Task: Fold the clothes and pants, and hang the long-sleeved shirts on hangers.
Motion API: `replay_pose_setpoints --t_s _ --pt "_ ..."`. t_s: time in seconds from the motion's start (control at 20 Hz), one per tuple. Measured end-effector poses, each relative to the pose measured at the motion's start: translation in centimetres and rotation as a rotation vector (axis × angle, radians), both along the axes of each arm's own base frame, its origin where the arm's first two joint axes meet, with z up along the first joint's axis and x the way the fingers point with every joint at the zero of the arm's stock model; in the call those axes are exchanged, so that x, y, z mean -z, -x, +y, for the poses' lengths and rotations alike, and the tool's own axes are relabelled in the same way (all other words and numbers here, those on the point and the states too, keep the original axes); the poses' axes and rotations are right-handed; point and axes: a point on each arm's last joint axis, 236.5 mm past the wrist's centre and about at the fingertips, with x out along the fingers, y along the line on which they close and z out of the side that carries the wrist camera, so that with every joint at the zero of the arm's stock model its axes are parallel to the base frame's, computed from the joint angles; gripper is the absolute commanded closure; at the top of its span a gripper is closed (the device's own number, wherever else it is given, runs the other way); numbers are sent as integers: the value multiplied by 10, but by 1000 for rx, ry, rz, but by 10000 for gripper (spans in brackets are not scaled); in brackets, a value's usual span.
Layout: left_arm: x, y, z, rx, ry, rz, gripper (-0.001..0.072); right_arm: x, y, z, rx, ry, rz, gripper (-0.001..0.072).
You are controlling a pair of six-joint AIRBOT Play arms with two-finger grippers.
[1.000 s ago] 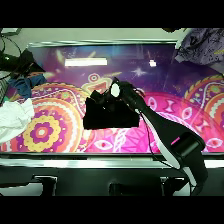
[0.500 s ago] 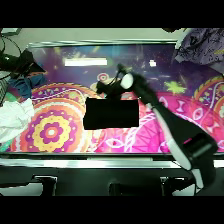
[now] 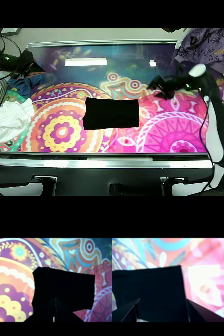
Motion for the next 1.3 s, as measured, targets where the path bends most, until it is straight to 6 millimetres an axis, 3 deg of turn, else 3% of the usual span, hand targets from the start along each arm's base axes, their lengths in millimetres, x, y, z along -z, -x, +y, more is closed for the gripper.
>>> replay_pose_setpoints --t_s 0.1,0.25,0.3,0.55,0.65,0.8,0.95,1.05,1.3 --pt "0 0 0 0 0 0 686 31 20 -5 -17 -76 57 109" --pt "0 0 0 0 0 1 686 68 42 7 -48 -174 114 120" --pt "0 0 0 0 0 0 686 79 47 13 -60 -197 129 160" --pt "0 0 0 0 0 0 686 110 57 46 -104 -258 159 295" --pt "0 0 0 -1 0 0 686 114 56 58 -116 -263 152 390" --pt "0 0 0 -1 0 0 686 121 56 71 -128 -248 143 683" --pt "0 0 0 -1 0 -1 686 113 47 79 -129 -261 114 687" --pt "0 0 0 -1 0 -1 685 94 25 73 -95 -267 71 687" --pt "1 0 1 -3 -5 0 685 23 -51 14 78 -246 -86 687"
